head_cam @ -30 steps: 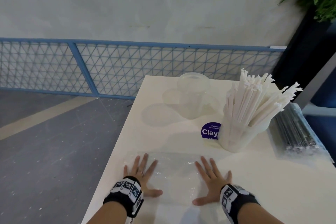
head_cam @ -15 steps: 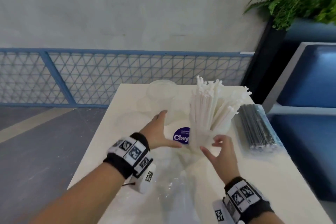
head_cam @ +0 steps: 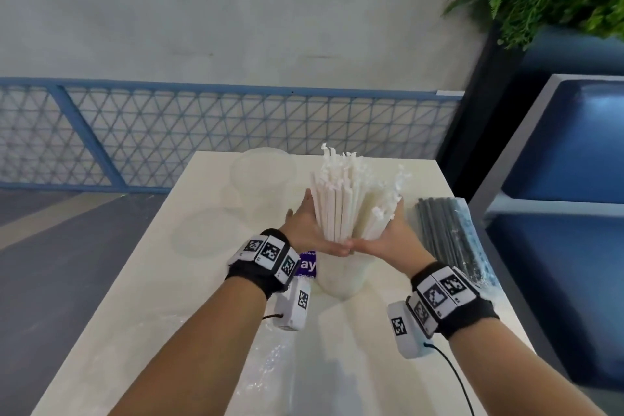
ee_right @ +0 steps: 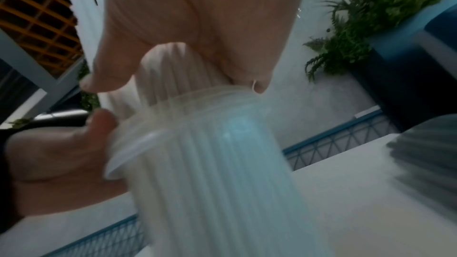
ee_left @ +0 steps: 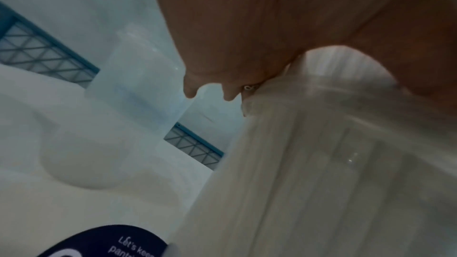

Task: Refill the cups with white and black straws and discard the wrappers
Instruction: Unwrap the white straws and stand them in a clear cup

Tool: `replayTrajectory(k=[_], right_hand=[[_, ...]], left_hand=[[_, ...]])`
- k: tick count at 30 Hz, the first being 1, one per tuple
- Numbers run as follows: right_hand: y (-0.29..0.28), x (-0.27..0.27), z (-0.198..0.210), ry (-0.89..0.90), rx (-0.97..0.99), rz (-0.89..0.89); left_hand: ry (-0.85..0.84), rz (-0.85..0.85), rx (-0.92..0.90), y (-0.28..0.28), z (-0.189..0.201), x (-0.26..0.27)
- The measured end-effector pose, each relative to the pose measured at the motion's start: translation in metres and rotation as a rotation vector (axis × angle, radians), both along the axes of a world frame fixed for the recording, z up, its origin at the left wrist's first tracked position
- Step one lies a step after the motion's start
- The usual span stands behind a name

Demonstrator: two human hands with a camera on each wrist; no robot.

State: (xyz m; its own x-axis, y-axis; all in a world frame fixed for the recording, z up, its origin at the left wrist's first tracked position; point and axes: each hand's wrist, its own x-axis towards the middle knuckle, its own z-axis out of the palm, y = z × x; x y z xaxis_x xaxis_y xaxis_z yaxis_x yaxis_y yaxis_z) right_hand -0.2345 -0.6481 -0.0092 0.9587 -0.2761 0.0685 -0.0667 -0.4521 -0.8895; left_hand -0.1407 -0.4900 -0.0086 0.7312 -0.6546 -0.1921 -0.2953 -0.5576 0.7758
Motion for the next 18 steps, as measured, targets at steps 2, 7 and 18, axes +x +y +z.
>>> replayTrajectory(k=[2, 7, 18], right_hand=[[0.009, 0.005, -0.004, -0.064, 0.013, -0.023], [0.007, 0.014, 0.005, -0.26, 0.046, -0.037], [0.008, 0.007, 0.033, -0.445, -0.027, -0.061]], left_hand=[[-0.083, 0.013, 0.005, -0.007, 0.005, -0.004], [-0.041, 0.088, -0.309, -0.019, 0.016, -0.003], [-0.139, 0.002, -0.527, -0.01, 0.045, -0.008]])
